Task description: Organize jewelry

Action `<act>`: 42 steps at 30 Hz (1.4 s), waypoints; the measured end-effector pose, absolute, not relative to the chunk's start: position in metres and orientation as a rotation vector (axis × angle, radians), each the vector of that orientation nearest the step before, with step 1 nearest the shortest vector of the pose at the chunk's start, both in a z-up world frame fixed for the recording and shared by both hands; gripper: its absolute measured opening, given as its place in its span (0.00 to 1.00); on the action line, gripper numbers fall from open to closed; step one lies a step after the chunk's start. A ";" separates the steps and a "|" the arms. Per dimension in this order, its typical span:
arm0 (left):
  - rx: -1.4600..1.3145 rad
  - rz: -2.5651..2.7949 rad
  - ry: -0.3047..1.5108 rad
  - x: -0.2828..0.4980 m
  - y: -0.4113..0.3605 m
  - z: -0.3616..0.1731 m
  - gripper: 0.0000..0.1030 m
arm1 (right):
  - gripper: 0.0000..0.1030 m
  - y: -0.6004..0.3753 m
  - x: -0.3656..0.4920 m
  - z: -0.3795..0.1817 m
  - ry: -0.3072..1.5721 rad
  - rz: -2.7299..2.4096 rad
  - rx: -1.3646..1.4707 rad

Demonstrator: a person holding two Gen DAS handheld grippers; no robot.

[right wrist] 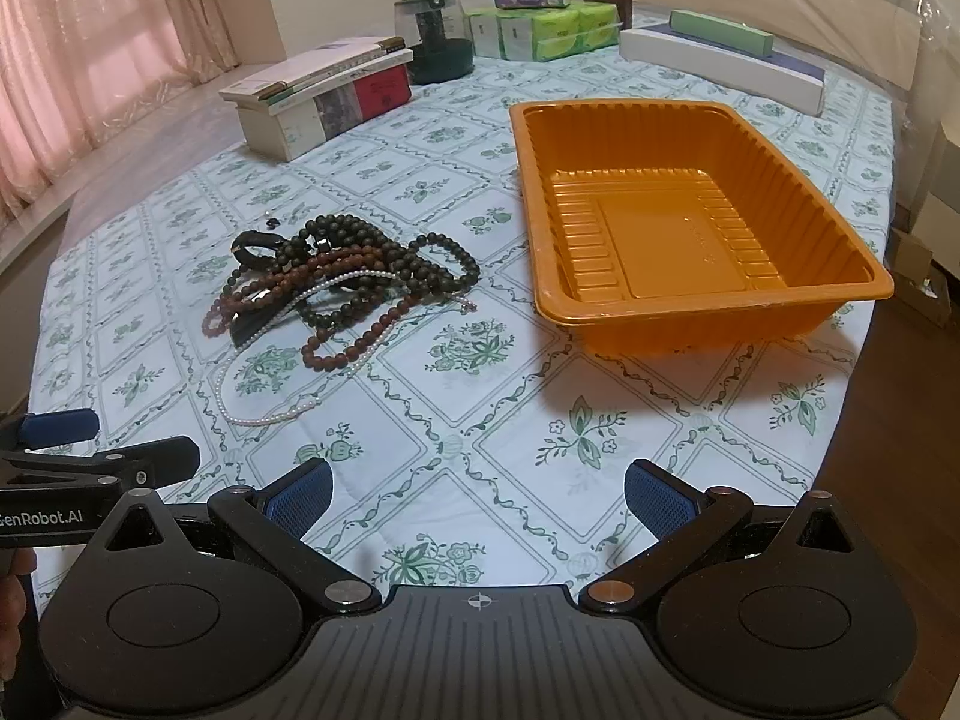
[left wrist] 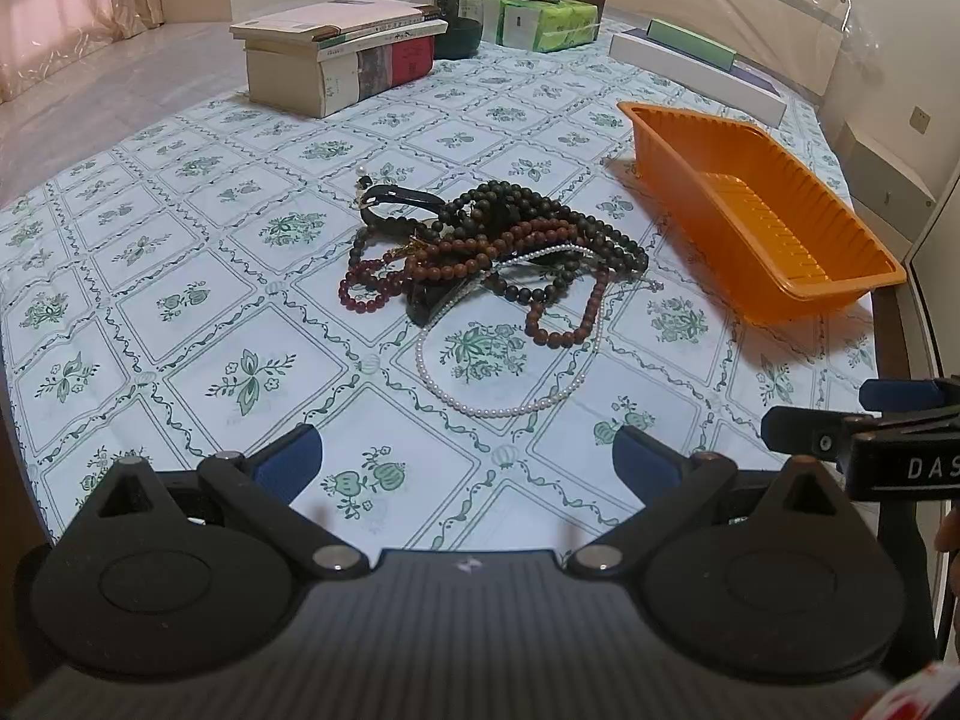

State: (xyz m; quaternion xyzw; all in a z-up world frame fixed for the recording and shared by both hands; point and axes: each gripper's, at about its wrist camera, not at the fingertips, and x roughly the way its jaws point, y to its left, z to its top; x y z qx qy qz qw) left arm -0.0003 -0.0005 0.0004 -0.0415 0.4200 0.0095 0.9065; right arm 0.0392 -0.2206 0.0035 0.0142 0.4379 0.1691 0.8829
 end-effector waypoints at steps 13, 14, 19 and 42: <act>-0.090 0.017 0.868 0.000 -0.001 0.000 0.99 | 1.00 -0.222 0.040 0.003 0.912 0.348 0.031; -0.091 0.016 0.868 0.000 -0.001 0.000 0.99 | 1.00 -0.222 0.040 0.003 0.912 0.347 0.032; -0.094 0.014 0.869 0.000 0.000 0.000 0.99 | 1.00 -0.222 0.040 0.003 0.912 0.348 0.031; -0.094 0.013 0.870 0.000 -0.001 0.000 0.99 | 1.00 -0.220 0.043 0.003 0.914 0.344 0.032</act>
